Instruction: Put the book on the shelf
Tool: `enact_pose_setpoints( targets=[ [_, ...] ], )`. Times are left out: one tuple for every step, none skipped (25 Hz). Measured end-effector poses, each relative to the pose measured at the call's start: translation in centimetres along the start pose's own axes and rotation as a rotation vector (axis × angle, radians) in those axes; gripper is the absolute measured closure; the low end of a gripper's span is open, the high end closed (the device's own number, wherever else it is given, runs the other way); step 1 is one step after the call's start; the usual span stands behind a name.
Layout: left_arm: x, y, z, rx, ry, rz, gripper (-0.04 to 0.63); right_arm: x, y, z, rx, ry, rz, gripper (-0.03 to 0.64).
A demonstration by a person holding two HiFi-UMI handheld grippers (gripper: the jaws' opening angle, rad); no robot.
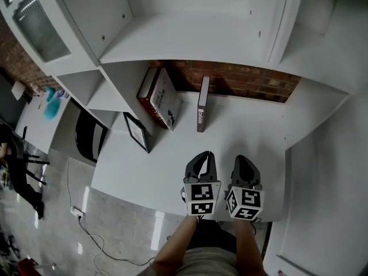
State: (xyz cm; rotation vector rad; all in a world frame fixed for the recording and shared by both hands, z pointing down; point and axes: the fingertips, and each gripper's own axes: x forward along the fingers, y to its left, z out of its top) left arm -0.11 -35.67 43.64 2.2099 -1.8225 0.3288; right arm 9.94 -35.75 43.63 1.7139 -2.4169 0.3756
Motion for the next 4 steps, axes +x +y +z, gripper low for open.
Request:
enact_pose_setpoints(
  targets=[
    [-0.18,-0.15,0.03,-0.001,-0.002,-0.001,0.572,-0.19,-0.02,0.03,0.0,-0.001,0.0,0.6],
    [-0.35,-0.27,0.05,-0.003,-0.003,-0.002,0.572,-0.36,-0.03,0.07,0.001,-0.002,0.0,0.601],
    [-0.52,-0.37,0.06,-0.005,-0.004,-0.002,0.572,-0.53,-0.03,0.13,0.001,-0.003,0.0,0.601],
    [-0.68,-0.45,0.08,-0.006,-0.005,-0.002,0.572,-0.69,-0.03,0.18,0.001,-0.005,0.0,0.6]
  ],
)
